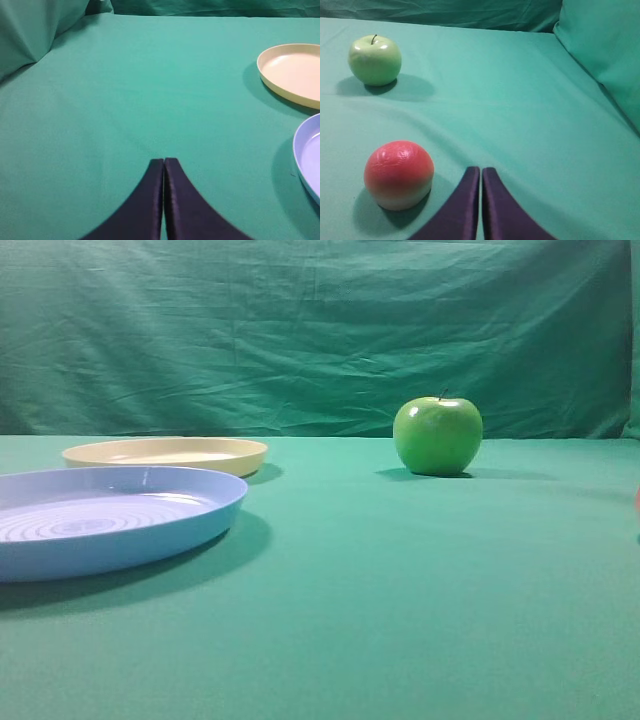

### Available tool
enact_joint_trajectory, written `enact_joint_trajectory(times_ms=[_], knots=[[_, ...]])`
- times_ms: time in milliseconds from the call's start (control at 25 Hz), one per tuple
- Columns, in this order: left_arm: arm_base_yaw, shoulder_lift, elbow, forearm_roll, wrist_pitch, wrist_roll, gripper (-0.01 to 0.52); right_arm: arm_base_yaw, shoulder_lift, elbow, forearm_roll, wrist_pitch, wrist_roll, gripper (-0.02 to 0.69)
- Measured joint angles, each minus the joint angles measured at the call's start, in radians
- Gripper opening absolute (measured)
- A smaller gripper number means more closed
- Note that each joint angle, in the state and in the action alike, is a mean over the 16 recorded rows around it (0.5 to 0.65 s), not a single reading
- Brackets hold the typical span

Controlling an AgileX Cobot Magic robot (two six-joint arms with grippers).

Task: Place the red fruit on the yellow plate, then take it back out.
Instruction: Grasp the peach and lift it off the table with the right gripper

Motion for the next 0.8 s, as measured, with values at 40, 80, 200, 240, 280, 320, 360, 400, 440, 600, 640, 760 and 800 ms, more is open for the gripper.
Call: enact_joint_trajectory(times_ms=[40, 80, 200, 240, 280, 320, 360, 400, 440, 600, 640, 760, 800], knots=[[0.0, 0.0, 0.0, 0.0, 0.0, 0.0, 0.0, 0.0, 0.0, 0.0, 0.0, 0.0, 0.0, 0.0], [0.0, 0.0, 0.0, 0.0, 0.0, 0.0, 0.0, 0.0, 0.0, 0.0, 0.0, 0.0, 0.0, 0.0], [0.0, 0.0, 0.0, 0.0, 0.0, 0.0, 0.0, 0.0, 0.0, 0.0, 0.0, 0.0, 0.0, 0.0], [0.0, 0.0, 0.0, 0.0, 0.0, 0.0, 0.0, 0.0, 0.0, 0.0, 0.0, 0.0, 0.0, 0.0], [0.0, 0.0, 0.0, 0.0, 0.0, 0.0, 0.0, 0.0, 0.0, 0.0, 0.0, 0.0, 0.0, 0.0], [0.0, 0.0, 0.0, 0.0, 0.0, 0.0, 0.0, 0.0, 0.0, 0.0, 0.0, 0.0, 0.0, 0.0], [0.0, 0.0, 0.0, 0.0, 0.0, 0.0, 0.0, 0.0, 0.0, 0.0, 0.0, 0.0, 0.0, 0.0], [0.0, 0.0, 0.0, 0.0, 0.0, 0.0, 0.0, 0.0, 0.0, 0.0, 0.0, 0.0, -0.001, 0.0], [0.0, 0.0, 0.0, 0.0, 0.0, 0.0, 0.0, 0.0, 0.0, 0.0, 0.0, 0.0, -0.001, 0.0], [0.0, 0.0, 0.0, 0.0, 0.0, 0.0, 0.0, 0.0, 0.0, 0.0, 0.0, 0.0, -0.001, 0.0], [0.0, 0.0, 0.0, 0.0, 0.0, 0.0, 0.0, 0.0, 0.0, 0.0, 0.0, 0.0, -0.001, 0.0], [0.0, 0.0, 0.0, 0.0, 0.0, 0.0, 0.0, 0.0, 0.0, 0.0, 0.0, 0.0, -0.001, 0.0], [0.0, 0.0, 0.0, 0.0, 0.0, 0.0, 0.0, 0.0, 0.0, 0.0, 0.0, 0.0, -0.001, 0.0]])
